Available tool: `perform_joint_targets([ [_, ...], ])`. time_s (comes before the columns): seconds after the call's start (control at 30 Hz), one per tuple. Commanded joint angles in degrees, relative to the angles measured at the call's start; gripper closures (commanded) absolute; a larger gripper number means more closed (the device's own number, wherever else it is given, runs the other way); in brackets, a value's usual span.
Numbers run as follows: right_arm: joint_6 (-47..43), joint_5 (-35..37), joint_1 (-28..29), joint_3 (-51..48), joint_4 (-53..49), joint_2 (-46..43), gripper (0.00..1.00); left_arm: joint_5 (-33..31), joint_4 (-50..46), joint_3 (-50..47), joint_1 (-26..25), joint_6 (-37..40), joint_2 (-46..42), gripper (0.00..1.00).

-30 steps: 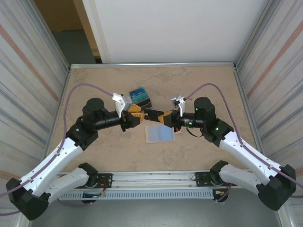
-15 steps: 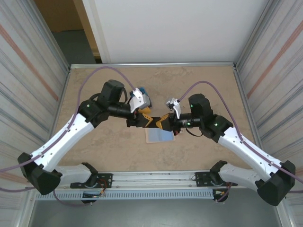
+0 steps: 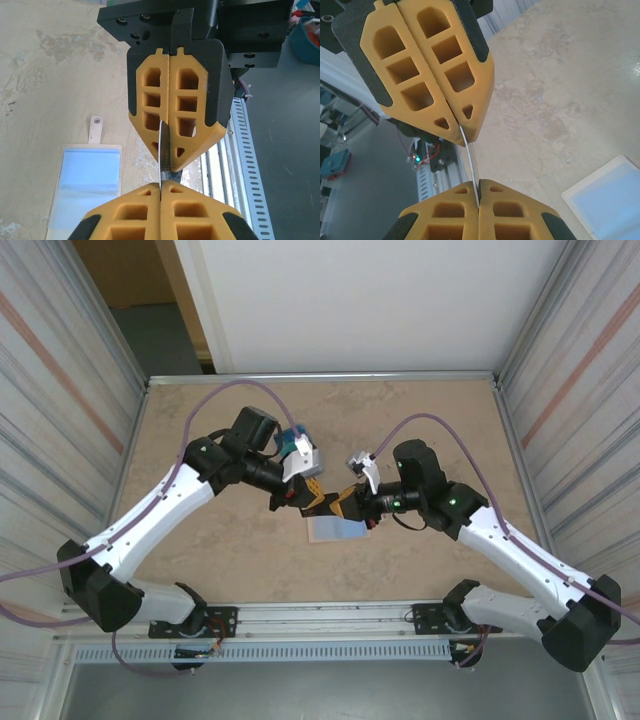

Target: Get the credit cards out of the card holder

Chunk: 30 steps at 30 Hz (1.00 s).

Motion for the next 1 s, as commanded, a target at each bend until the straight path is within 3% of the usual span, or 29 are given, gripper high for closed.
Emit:
perform_joint_targets([
  [0.0, -0.83, 3.48, 0.42, 1.73, 1.28, -1.16, 0.88, -2.27, -0.16, 0.34, 0.73, 0.7, 0.69, 1.0],
  [0.07, -0.61, 6.85, 0.38, 1.11, 1.45, -2.13, 0.76, -3.38, 1.39, -0.24, 1.82, -0.01, 0.77, 1.0],
  [0.1, -0.38, 8.92, 0.32, 0.74, 1.61, -2.67, 0.57, -3.8, 2.33, -0.57, 2.44, -0.34, 0.8, 1.0],
  [0.2, 0.49, 14.36, -0.03, -0.44, 2.07, -4.89, 0.31, -6.71, 6.67, -2.39, 4.0, -1.18, 0.45, 1.0],
  [0.3, 1.47, 19.5, -0.53, -1.63, 2.66, -6.49, 0.19, -12.99, 11.16, -4.11, 5.09, -1.6, 1.05, 1.0],
  [0.33, 1.98, 20.96, -0.66, -1.91, 2.84, -6.99, 0.06, -15.23, 12.64, -4.49, 5.36, -1.55, 1.48, 1.0],
  [0.37, 2.42, 22.23, -0.81, -2.08, 2.98, -7.29, 0.01, -16.75, 13.91, -4.7, 5.72, -1.55, 2.09, 1.0],
  [0.63, 8.31, 35.79, -2.74, -1.76, 1.83, -6.09, 0.02, -22.52, 24.86, -3.51, 10.2, -0.34, 11.03, 1.0],
  [0.97, 14.14, 46.39, -4.97, -1.1, -1.62, -1.5, 0.02, -18.2, 29.58, 0.32, 14.08, 0.47, 22.56, 1.0],
])
